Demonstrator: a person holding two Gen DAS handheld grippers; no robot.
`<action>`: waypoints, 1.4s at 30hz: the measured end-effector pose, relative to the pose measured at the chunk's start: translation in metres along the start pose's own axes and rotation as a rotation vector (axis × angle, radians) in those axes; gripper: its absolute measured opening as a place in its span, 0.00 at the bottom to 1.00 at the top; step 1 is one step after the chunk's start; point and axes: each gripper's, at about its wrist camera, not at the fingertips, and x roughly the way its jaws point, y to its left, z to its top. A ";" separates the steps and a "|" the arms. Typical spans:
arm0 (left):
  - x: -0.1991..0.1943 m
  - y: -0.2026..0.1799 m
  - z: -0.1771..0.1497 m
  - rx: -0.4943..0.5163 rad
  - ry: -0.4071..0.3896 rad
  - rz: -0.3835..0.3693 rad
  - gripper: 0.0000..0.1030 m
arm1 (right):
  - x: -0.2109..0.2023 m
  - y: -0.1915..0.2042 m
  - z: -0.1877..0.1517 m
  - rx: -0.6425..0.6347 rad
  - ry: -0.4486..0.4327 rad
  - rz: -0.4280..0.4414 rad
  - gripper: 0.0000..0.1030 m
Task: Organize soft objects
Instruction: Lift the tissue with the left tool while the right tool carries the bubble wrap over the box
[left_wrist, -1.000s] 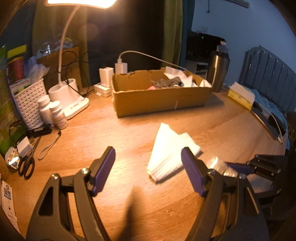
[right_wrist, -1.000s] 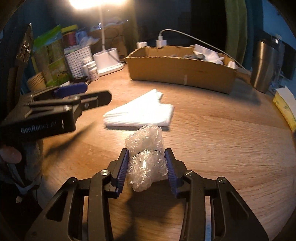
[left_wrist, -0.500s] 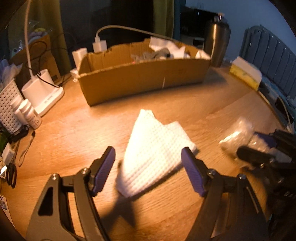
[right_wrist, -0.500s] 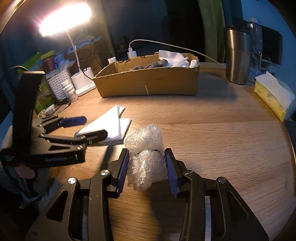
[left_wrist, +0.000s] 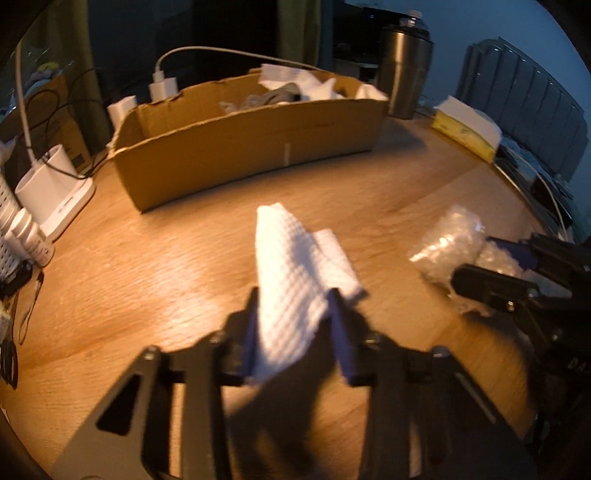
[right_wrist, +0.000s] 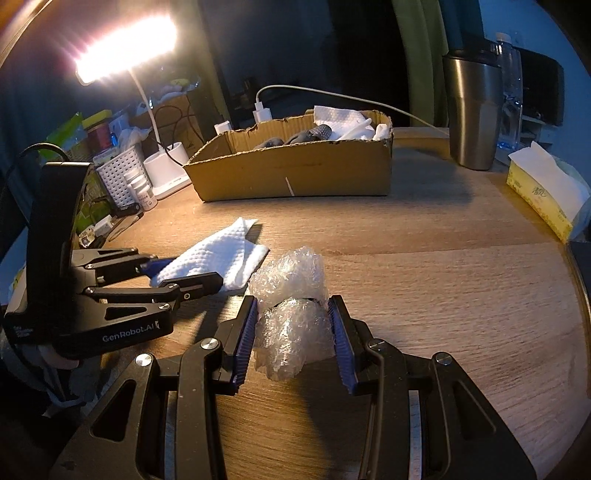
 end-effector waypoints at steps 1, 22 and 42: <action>-0.001 -0.002 -0.001 0.005 -0.002 -0.004 0.23 | 0.000 0.000 0.000 0.000 -0.001 -0.003 0.40; -0.065 0.024 0.003 -0.065 -0.184 -0.046 0.19 | -0.022 0.018 0.024 -0.060 -0.050 -0.048 0.40; -0.118 0.051 0.032 -0.082 -0.361 -0.023 0.19 | -0.037 0.042 0.068 -0.142 -0.134 -0.073 0.40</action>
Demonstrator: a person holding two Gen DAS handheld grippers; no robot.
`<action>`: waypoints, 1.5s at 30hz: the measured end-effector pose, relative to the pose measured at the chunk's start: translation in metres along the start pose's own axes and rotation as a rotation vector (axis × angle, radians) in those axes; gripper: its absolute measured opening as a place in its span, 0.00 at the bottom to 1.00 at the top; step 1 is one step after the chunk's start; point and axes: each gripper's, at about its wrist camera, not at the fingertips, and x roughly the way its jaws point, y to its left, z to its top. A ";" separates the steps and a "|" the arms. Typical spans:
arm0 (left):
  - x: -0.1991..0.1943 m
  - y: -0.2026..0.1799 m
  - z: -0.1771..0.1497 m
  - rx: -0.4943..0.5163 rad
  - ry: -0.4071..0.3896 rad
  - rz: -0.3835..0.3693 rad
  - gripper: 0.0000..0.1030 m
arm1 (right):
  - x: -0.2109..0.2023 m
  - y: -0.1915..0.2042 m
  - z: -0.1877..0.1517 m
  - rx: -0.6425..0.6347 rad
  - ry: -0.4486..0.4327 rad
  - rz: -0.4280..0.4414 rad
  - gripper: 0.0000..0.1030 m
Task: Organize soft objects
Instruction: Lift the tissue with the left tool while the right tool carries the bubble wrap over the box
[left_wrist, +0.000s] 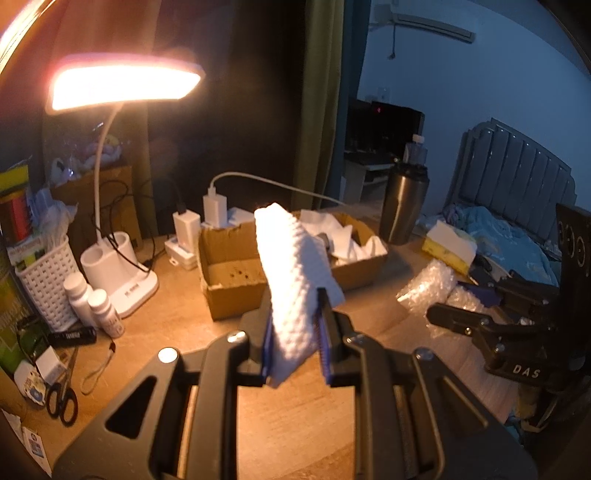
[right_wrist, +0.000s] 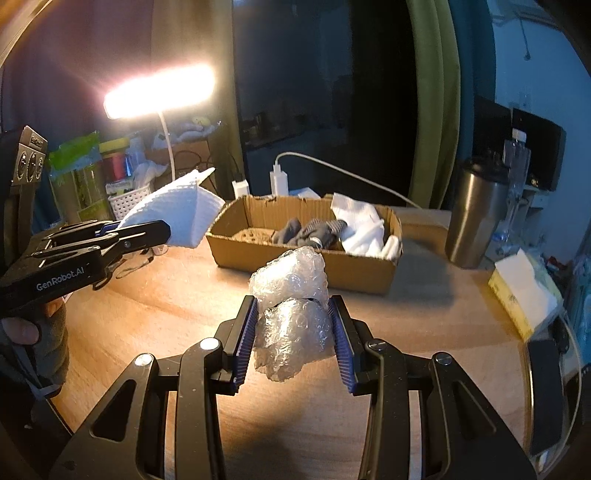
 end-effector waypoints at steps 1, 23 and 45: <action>0.000 0.001 0.002 -0.001 -0.005 0.001 0.19 | 0.000 0.001 0.003 -0.004 -0.005 -0.001 0.40; 0.010 0.017 0.057 -0.004 -0.127 0.016 0.19 | 0.008 0.004 0.075 -0.061 -0.124 -0.010 0.40; 0.069 0.039 0.058 -0.003 -0.150 0.085 0.19 | 0.043 -0.004 0.105 -0.046 -0.214 -0.010 0.40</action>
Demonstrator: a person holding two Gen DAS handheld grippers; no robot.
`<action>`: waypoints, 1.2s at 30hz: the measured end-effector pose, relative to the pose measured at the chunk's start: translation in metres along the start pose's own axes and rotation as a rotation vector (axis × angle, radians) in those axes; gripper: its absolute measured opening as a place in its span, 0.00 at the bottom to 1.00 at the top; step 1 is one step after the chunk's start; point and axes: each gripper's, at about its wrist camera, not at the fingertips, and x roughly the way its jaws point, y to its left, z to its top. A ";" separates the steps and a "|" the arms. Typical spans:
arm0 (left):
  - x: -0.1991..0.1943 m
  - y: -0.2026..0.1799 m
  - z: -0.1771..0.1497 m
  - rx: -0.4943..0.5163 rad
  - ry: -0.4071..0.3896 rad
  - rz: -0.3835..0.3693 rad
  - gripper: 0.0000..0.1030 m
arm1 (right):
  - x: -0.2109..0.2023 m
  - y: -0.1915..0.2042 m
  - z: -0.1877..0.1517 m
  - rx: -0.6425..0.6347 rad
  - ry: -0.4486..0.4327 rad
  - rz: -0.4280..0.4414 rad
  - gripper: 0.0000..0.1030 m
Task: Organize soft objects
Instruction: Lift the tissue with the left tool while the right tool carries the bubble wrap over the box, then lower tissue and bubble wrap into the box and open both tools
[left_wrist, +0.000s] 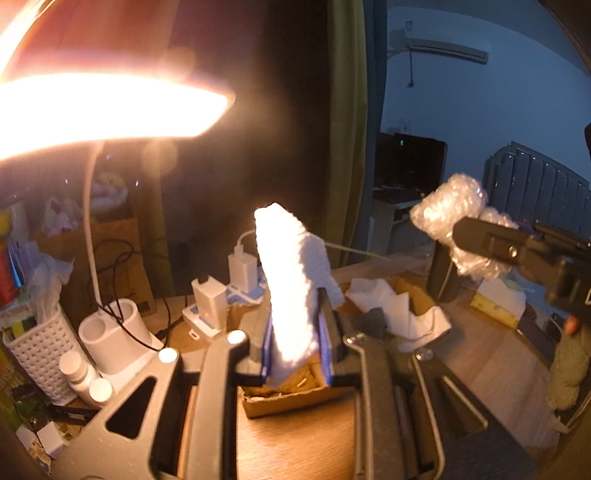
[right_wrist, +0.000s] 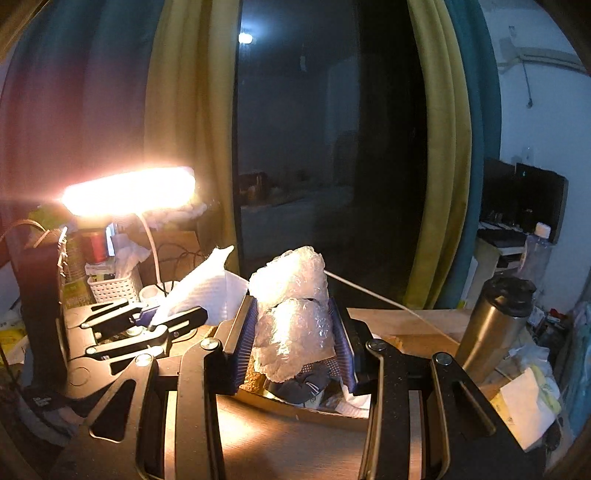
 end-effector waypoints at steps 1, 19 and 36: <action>0.005 0.002 -0.002 -0.005 0.012 0.002 0.19 | 0.003 0.000 -0.001 0.002 0.002 0.001 0.40; 0.076 0.016 -0.038 -0.067 0.219 0.010 0.21 | 0.060 -0.010 -0.020 0.028 0.095 0.029 0.40; 0.076 0.029 -0.041 -0.123 0.266 0.025 0.52 | 0.110 0.004 -0.028 0.030 0.171 0.064 0.40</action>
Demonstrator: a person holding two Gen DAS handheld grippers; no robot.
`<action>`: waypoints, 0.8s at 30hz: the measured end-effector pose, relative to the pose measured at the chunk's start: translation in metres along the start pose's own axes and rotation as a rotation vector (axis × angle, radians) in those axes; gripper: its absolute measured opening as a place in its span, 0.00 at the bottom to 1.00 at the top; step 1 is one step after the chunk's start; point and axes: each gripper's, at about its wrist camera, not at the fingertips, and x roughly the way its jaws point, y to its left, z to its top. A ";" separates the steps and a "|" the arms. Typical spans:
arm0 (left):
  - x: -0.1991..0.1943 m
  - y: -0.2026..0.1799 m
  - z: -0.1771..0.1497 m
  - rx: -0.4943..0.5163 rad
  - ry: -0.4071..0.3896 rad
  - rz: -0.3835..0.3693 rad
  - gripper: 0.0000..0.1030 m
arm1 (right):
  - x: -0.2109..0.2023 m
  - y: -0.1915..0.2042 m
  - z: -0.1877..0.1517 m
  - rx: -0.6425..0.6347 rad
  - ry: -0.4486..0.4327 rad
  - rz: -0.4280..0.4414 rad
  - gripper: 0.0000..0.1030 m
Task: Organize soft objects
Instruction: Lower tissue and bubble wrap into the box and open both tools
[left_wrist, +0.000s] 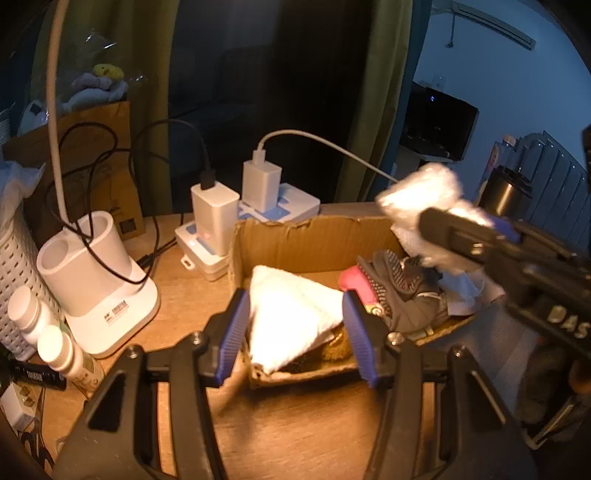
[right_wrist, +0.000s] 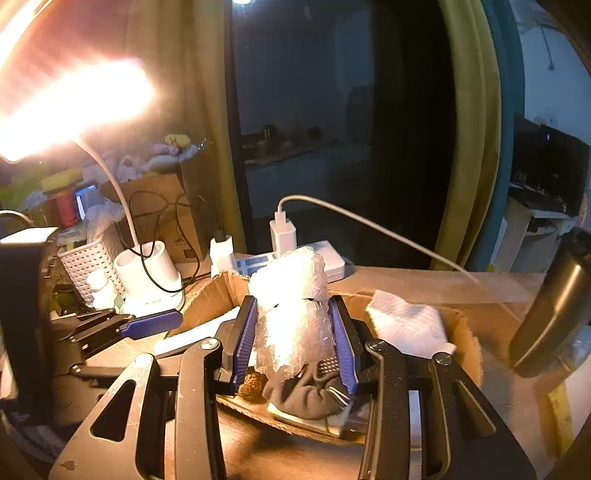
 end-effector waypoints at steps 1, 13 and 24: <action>-0.001 0.001 -0.001 -0.004 -0.002 -0.002 0.52 | 0.006 0.002 0.000 0.003 0.008 0.001 0.40; -0.007 0.024 -0.004 -0.075 -0.012 0.038 0.52 | 0.046 0.009 -0.003 0.028 0.061 0.011 0.42; -0.010 0.027 -0.004 -0.080 -0.021 0.055 0.52 | 0.036 0.003 -0.001 0.031 0.045 -0.018 0.53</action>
